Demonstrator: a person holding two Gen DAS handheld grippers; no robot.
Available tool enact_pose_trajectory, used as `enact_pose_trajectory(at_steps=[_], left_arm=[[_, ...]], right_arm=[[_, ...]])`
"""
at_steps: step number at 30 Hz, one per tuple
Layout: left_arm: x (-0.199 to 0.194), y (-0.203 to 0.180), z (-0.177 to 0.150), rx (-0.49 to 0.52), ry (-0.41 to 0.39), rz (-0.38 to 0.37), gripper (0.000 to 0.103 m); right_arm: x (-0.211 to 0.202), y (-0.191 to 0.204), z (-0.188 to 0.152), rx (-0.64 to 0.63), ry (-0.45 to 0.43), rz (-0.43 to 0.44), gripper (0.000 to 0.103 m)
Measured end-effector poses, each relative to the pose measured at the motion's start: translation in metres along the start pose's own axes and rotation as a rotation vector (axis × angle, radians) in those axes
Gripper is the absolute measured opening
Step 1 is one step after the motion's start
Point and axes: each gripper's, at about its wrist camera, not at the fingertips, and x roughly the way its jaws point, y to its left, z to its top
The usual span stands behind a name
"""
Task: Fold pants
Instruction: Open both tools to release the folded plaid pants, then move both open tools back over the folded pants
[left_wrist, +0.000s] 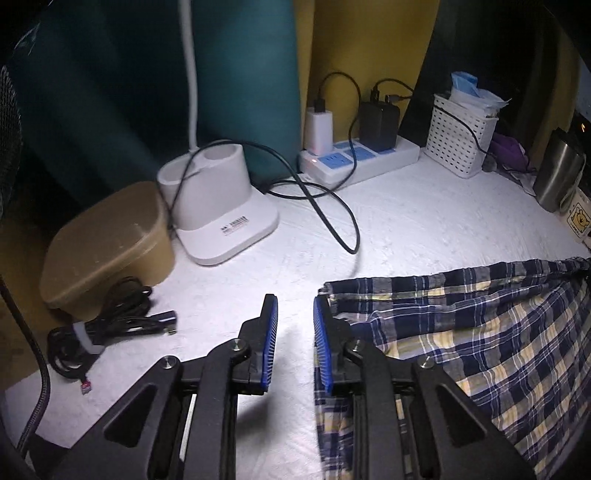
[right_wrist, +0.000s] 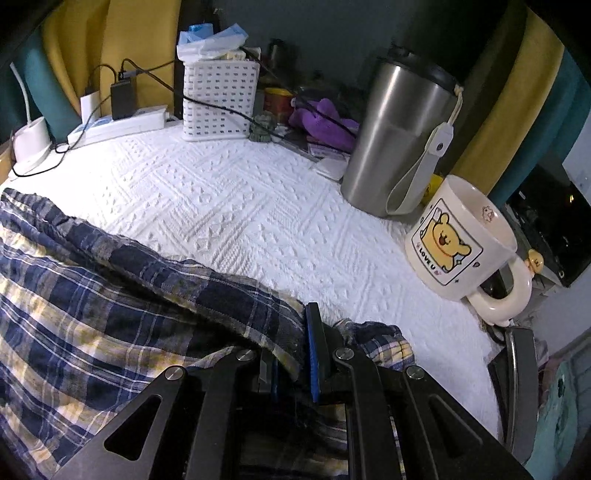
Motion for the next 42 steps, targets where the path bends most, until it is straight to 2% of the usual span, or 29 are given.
enact_pose_trajectory(at_steps=[6,9,10,11,13,28,36,37,38,39,42], left_arm=[[-0.017,0.001,-0.008,-0.023,0.004,-0.055,0.021],[-0.026,-0.003,-0.017,-0.026,0.009,-0.1,0.021],[-0.029,-0.005,-0.02,-0.027,0.012,-0.112,0.021],[-0.032,-0.006,-0.024,-0.029,0.015,-0.12,0.021],[-0.037,-0.007,-0.032,-0.033,0.023,-0.136,0.021],[-0.072,-0.022,-0.102,-0.052,0.08,-0.217,0.023],[-0.086,-0.028,-0.132,-0.039,0.087,-0.199,0.023],[-0.088,-0.027,-0.135,-0.042,0.088,-0.19,0.025],[-0.09,-0.026,-0.139,-0.047,0.09,-0.182,0.035],[-0.092,-0.024,-0.141,-0.054,0.088,-0.179,0.039],[-0.098,-0.02,-0.15,-0.072,0.086,-0.176,0.041]], right_arm=[[-0.02,-0.008,0.001,0.025,-0.035,0.023,0.014],[-0.029,-0.008,-0.001,0.036,-0.043,0.022,0.024],[-0.033,-0.009,-0.003,0.041,-0.045,0.023,0.039],[-0.036,-0.009,-0.004,0.045,-0.049,0.024,0.068],[-0.045,-0.009,-0.008,0.055,-0.063,0.056,0.097],[-0.097,-0.014,-0.053,0.116,-0.067,0.01,0.097],[-0.114,-0.013,-0.081,0.125,-0.052,-0.012,0.097],[-0.115,-0.012,-0.085,0.126,-0.049,-0.013,0.097],[-0.116,-0.012,-0.088,0.127,-0.047,-0.014,0.097],[-0.118,-0.011,-0.092,0.128,-0.045,-0.014,0.097],[-0.121,-0.008,-0.098,0.127,-0.042,-0.01,0.097]])
